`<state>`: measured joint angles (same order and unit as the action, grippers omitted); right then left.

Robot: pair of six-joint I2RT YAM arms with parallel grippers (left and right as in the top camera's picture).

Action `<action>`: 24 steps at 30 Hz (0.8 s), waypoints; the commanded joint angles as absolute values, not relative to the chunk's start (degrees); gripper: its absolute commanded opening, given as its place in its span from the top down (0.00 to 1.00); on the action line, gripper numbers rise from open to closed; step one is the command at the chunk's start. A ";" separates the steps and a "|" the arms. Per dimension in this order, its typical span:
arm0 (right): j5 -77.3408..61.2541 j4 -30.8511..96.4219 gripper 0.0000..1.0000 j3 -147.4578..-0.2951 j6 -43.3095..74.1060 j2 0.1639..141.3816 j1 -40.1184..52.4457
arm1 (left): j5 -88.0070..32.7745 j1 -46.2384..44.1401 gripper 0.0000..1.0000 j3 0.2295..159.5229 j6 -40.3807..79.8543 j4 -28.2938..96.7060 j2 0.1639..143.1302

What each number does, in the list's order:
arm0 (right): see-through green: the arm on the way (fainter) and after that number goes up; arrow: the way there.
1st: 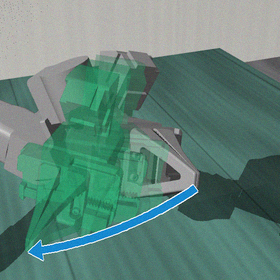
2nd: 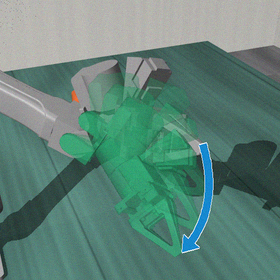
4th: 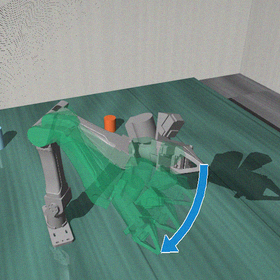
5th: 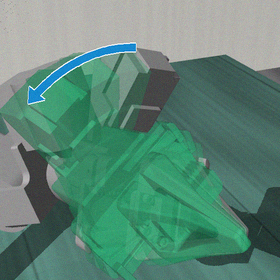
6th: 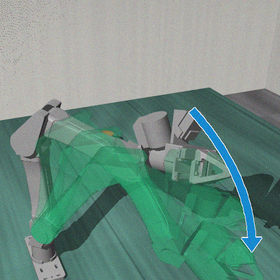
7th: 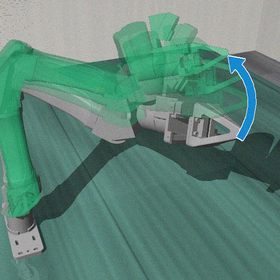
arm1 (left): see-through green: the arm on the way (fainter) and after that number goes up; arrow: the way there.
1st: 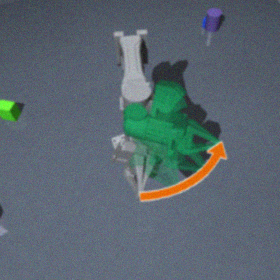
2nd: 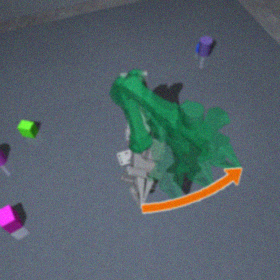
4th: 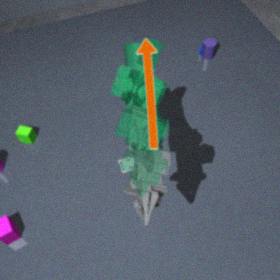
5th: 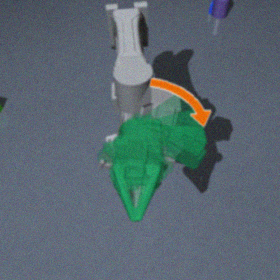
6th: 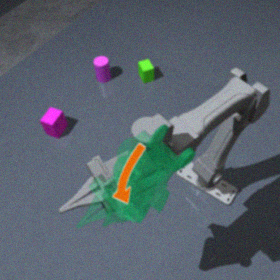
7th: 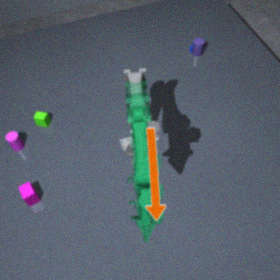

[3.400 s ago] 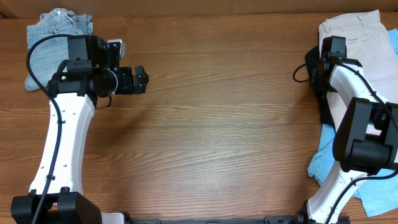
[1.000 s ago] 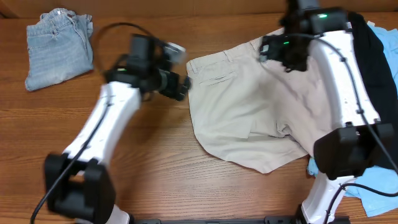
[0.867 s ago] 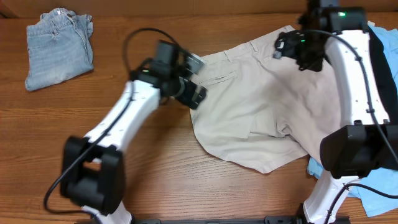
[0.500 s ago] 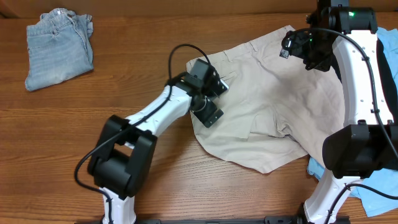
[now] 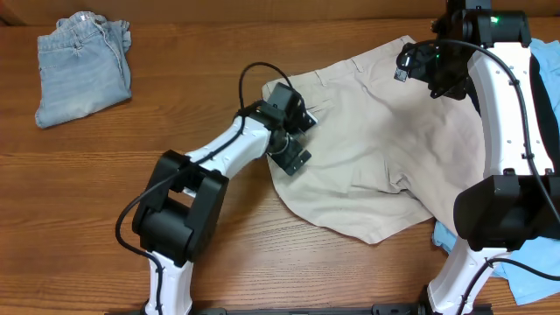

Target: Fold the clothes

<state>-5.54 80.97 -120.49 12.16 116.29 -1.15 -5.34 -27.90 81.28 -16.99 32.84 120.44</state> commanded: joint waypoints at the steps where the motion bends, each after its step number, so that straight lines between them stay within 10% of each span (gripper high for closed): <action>1: -4.99 80.77 0.07 -121.84 12.01 114.02 -1.26 | 3.92 -21.89 0.00 79.99 -13.65 32.71 128.22; 15: -5.21 80.49 0.07 -119.85 12.03 114.24 0.01 | 30.06 -6.70 0.00 85.89 -19.31 22.48 129.95; 24: -7.86 80.40 0.07 -117.25 12.01 114.26 3.25 | 25.87 -5.91 0.00 104.14 -20.23 41.39 129.58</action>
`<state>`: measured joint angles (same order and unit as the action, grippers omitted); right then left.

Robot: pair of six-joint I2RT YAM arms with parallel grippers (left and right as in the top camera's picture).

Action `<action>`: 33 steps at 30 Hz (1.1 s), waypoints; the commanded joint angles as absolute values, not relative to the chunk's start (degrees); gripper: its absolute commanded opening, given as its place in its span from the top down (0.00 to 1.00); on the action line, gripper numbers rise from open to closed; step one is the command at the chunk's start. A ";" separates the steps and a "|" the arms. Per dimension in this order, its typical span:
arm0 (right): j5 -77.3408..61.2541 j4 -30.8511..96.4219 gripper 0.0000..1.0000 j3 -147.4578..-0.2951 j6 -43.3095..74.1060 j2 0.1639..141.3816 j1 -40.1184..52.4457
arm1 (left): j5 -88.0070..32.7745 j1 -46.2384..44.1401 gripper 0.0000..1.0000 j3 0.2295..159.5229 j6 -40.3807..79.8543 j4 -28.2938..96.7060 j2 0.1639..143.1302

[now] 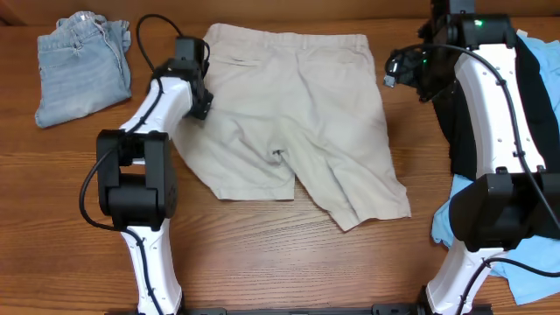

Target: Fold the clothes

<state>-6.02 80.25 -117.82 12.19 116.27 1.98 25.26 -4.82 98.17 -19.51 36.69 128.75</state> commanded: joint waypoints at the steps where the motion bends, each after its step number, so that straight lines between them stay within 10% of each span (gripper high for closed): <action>1: -8.23 80.79 0.07 -117.14 12.01 114.30 3.86 | 23.35 -6.26 0.00 106.24 -19.99 44.88 129.49; 9: -8.21 82.50 0.03 -115.50 12.03 114.34 7.14 | -8.88 -8.43 0.00 123.35 -17.19 75.33 129.43; 21: -8.19 84.14 0.03 -115.50 11.99 114.34 7.11 | -8.38 -8.75 0.00 128.18 -5.63 96.29 120.51; 33: -8.14 82.56 0.03 -115.50 10.46 114.34 7.11 | -8.43 -9.56 0.18 84.79 16.47 78.24 93.78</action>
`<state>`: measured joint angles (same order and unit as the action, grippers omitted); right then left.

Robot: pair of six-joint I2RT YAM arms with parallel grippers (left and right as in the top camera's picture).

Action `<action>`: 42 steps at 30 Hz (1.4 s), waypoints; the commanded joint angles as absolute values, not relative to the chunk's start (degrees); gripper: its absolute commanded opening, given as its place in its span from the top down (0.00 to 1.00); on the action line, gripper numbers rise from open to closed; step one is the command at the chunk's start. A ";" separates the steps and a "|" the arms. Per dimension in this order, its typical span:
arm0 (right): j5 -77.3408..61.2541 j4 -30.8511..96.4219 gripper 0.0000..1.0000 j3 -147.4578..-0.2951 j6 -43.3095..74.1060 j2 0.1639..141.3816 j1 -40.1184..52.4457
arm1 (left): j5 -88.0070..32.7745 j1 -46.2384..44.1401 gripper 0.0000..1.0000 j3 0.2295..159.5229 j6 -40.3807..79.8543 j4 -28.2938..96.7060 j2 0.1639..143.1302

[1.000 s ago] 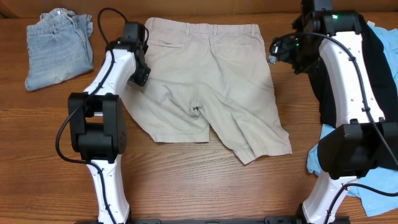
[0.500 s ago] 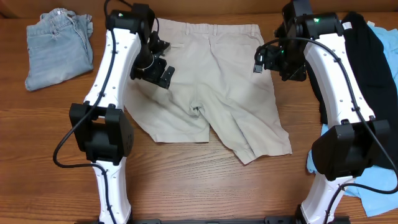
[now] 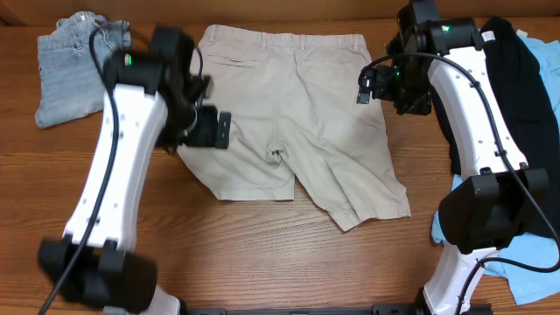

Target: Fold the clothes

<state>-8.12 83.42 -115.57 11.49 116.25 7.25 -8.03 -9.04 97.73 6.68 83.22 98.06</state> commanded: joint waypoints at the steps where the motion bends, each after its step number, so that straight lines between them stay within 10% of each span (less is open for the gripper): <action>1: -8.16 82.26 0.03 -115.50 10.46 114.34 7.11 | -8.40 -9.56 0.24 80.44 18.02 75.40 92.38; 6: -7.60 81.25 0.03 -115.50 10.41 114.34 7.07 | -8.23 -9.56 0.46 67.59 20.45 66.17 91.18; 42: -7.55 81.14 0.03 -115.50 9.13 114.34 7.07 | 1.83 -9.58 0.60 47.31 27.94 34.09 91.61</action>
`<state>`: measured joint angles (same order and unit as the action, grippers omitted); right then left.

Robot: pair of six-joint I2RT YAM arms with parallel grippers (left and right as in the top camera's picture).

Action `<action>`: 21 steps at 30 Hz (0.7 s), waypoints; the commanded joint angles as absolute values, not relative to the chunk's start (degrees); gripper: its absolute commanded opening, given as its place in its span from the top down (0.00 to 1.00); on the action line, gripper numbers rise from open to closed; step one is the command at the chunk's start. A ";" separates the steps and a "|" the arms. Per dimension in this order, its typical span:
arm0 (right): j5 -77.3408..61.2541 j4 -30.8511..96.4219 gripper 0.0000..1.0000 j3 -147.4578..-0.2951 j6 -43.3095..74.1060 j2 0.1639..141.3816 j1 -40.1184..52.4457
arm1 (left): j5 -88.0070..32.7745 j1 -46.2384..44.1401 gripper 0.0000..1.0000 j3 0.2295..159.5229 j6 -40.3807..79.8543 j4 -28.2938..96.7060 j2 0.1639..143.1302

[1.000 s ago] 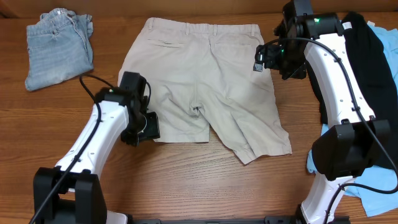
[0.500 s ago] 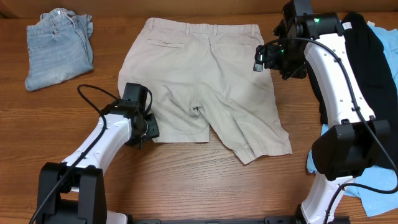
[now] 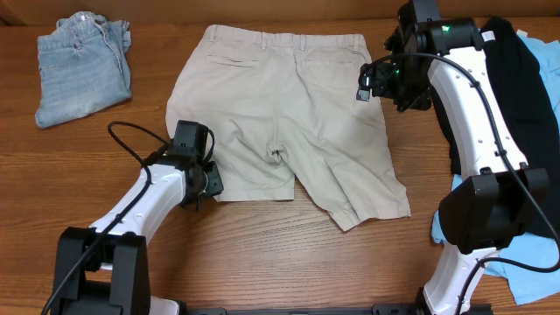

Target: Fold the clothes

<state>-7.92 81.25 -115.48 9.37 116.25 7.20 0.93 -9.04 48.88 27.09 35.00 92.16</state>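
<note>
Beige shorts (image 3: 289, 105) lie spread flat at the middle of the table, waistband toward the far edge and both legs pointing to the near side. My left gripper (image 3: 208, 179) sits low at the outer hem corner of the left leg, touching or just over the cloth. My right gripper (image 3: 371, 80) is at the right side seam below the waistband. The overhead view does not show how the jaws of either stand.
Folded light-blue jeans (image 3: 83, 66) lie at the far left corner. A black garment (image 3: 516, 87) is draped at the far right, behind my right arm. A pale blue garment (image 3: 516, 254) lies at the near right edge. Bare wooden table (image 3: 280, 262) runs along the front.
My left arm was raised, with its gripper over the left side of the shorts. Now it is lowered at the left leg's hem corner. The right gripper has barely shifted, and the shorts lie as before.
The shorts first lay crumpled toward the right, with both grippers at them. Then they lay spread flat at the middle, the left gripper at the waist's left corner and the right one just off the right side. The left gripper later hovered over the left side and is now at the hem.
</note>
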 commanded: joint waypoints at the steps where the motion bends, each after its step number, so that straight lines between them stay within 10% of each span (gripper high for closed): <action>1: -7.55 81.17 0.03 -115.50 9.13 114.34 7.05 | 1.61 -9.61 0.62 47.13 27.92 34.06 91.61; 21: -7.53 81.97 0.04 -115.50 8.95 114.34 7.01 | 5.28 -8.54 0.96 46.81 26.17 34.59 91.59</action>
